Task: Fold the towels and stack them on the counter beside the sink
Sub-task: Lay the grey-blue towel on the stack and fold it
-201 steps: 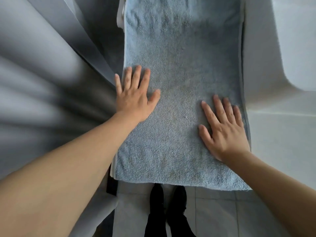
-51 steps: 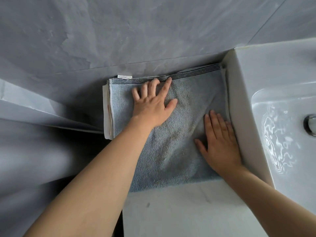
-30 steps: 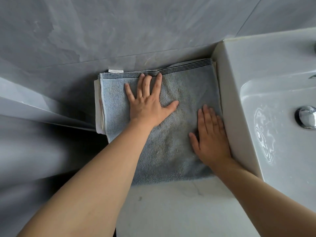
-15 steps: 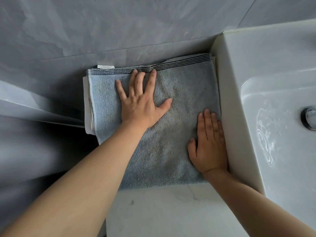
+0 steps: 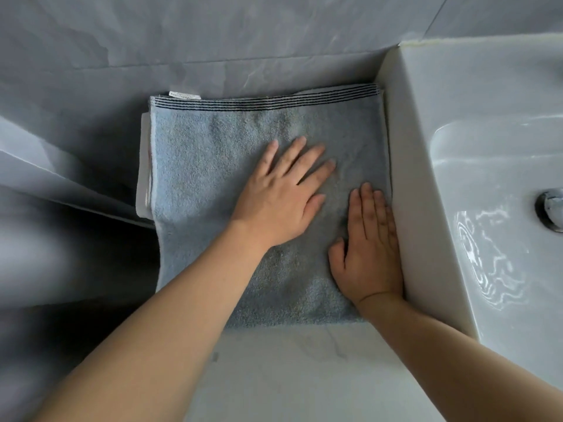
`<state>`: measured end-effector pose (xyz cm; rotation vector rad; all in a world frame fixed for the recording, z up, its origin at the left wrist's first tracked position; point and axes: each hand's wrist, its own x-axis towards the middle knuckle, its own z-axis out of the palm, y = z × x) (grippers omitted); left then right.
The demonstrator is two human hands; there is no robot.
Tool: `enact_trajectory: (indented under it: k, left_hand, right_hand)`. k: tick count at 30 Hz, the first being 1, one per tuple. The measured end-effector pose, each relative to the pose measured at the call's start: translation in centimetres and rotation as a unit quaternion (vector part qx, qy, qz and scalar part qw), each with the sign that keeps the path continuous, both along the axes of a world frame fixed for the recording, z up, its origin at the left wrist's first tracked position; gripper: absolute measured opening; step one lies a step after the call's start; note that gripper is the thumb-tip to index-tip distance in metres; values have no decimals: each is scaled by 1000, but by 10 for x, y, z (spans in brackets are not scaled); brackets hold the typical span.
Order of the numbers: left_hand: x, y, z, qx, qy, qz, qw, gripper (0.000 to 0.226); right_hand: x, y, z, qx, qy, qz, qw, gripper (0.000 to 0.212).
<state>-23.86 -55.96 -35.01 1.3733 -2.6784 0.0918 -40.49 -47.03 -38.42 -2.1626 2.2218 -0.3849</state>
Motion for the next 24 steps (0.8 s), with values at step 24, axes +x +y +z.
enact_trajectory:
  k: [24]
  left_hand:
    - [87,133,-29,78,-10,194,978,69]
  right_hand:
    - [10,9,14,-38,-18,63,997,69]
